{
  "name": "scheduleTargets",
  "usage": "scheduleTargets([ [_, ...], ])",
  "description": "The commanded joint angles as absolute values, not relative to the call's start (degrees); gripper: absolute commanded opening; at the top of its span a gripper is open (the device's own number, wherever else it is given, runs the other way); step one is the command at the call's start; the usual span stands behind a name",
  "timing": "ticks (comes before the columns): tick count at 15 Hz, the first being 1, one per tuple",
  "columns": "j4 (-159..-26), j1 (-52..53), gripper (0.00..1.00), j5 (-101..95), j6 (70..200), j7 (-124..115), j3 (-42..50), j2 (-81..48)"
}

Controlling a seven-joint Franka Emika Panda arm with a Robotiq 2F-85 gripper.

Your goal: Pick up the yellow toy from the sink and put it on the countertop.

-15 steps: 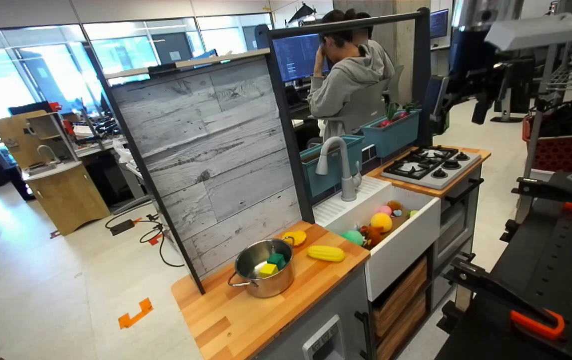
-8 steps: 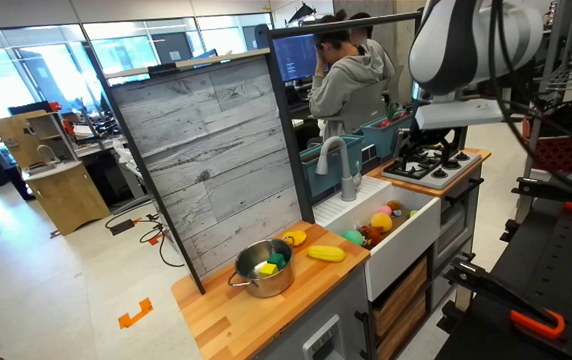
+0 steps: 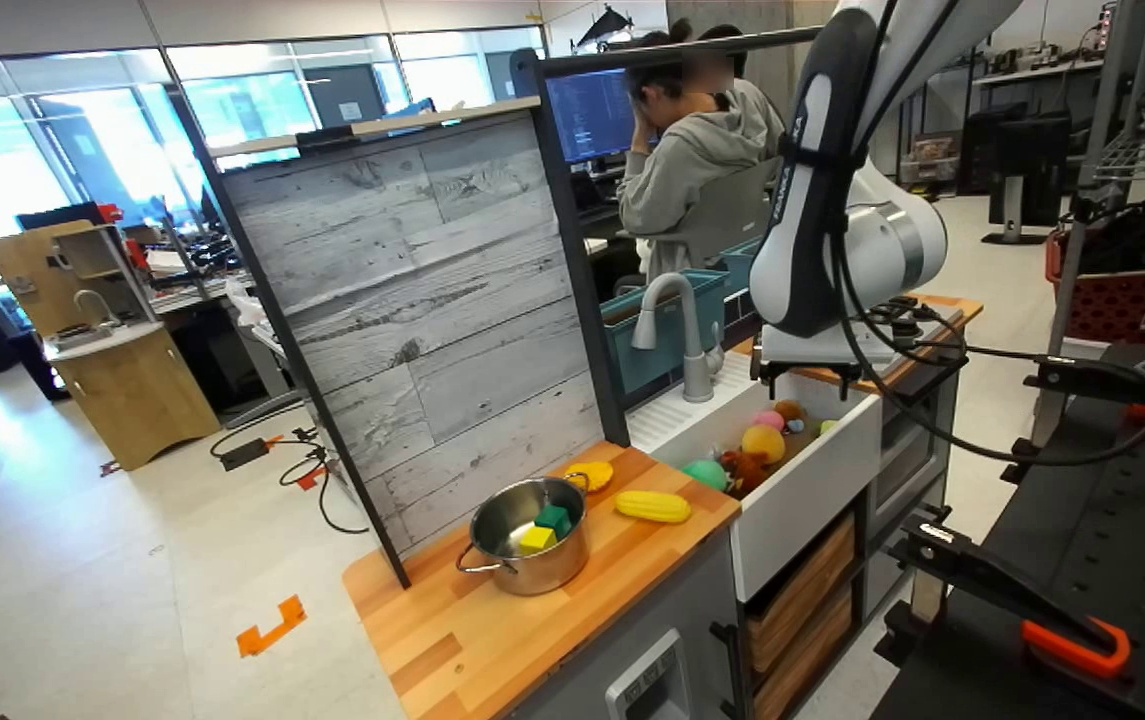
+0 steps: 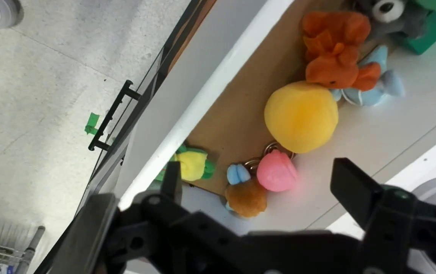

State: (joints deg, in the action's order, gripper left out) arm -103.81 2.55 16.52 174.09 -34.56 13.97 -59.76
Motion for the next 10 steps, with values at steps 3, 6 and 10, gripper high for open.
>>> scheduleTargets([
  [3, -87.38, 7.10, 1.00, 18.04, 167.43, -44.91, 21.29, -73.52],
  [6, -82.15, 6.63, 1.00, 16.73, 163.54, -48.87, 21.76, -77.71],
  [10, -77.95, 2.22, 1.00, 16.36, 161.00, -47.43, 16.76, -77.96],
])
